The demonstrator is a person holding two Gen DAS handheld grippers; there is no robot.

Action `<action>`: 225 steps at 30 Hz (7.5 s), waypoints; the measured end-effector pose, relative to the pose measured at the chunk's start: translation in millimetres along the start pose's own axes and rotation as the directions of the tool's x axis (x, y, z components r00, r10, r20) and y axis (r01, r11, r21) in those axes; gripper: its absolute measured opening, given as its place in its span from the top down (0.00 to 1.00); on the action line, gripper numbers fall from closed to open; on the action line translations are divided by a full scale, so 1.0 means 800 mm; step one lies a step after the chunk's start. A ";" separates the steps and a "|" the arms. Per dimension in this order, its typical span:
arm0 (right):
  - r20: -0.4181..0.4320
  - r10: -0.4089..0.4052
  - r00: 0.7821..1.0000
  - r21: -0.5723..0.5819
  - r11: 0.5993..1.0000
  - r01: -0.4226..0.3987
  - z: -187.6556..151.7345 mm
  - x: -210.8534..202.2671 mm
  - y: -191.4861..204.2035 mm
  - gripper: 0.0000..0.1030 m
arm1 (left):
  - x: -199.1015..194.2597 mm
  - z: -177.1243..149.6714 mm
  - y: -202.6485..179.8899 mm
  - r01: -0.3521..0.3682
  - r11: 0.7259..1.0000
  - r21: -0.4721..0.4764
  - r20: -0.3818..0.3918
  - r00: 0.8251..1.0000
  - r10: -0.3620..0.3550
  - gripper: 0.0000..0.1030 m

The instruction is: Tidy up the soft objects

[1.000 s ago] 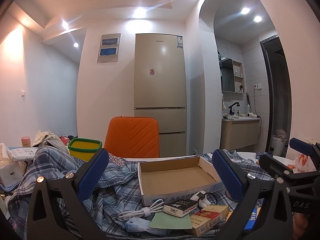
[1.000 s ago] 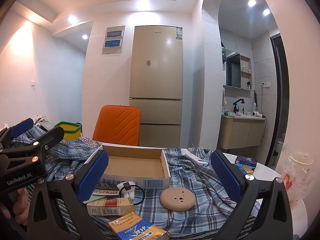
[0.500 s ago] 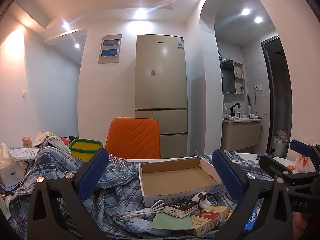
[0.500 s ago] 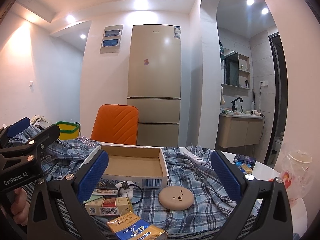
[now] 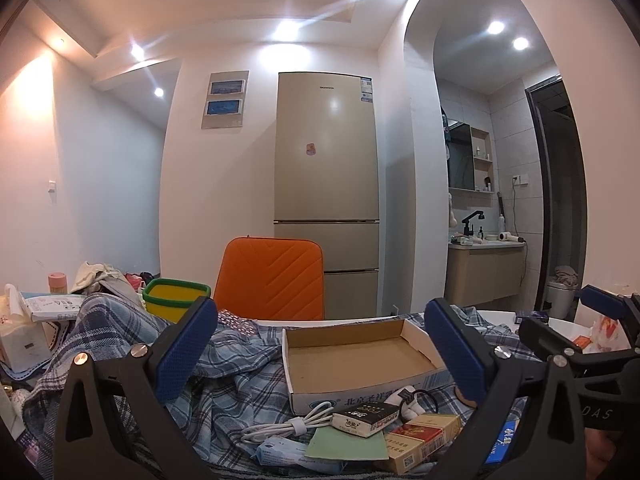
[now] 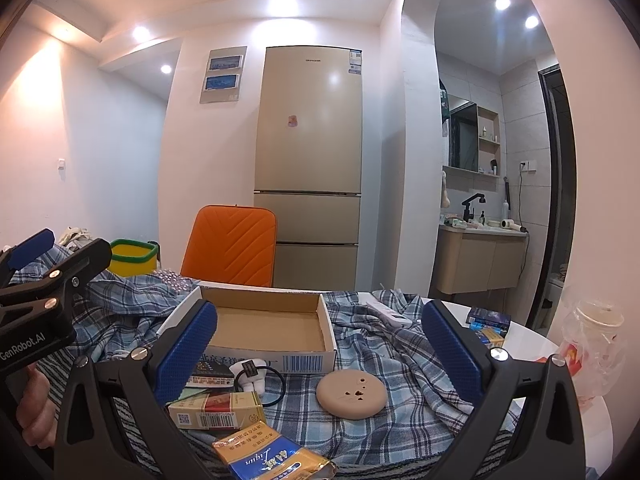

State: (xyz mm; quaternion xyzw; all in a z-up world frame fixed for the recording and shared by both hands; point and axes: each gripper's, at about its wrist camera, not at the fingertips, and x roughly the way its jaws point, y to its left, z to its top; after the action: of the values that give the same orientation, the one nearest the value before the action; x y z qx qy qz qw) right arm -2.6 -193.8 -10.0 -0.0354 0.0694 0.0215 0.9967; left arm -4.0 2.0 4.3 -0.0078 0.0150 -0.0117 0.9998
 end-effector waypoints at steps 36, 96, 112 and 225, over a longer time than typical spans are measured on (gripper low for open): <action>-0.458 0.175 0.872 0.104 0.984 -0.143 -0.022 0.054 -0.040 0.03 | 0.026 -0.019 -0.011 0.091 0.996 -0.002 -0.427 0.901 -0.083 0.00; -0.379 0.144 0.914 0.282 0.959 -0.035 -0.032 0.074 -0.090 0.47 | 0.085 -0.085 -0.141 0.489 0.745 0.454 -0.721 0.693 -0.015 0.30; -0.426 0.178 0.887 0.328 0.944 -0.032 -0.043 0.085 -0.098 0.47 | 0.108 -0.088 -0.151 0.459 0.754 0.469 -0.725 0.688 0.032 0.76; -0.433 0.137 0.891 0.068 0.991 -0.119 0.017 0.310 0.017 0.46 | 0.262 -0.028 -0.007 0.009 0.999 -0.038 -0.653 0.757 -0.032 0.79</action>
State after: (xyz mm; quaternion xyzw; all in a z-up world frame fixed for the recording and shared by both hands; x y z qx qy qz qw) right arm 244.2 -169.5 -32.3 -0.0147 0.2938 0.0772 0.9526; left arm 205.0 -8.7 -24.3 -0.0198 0.3625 -0.0245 0.9314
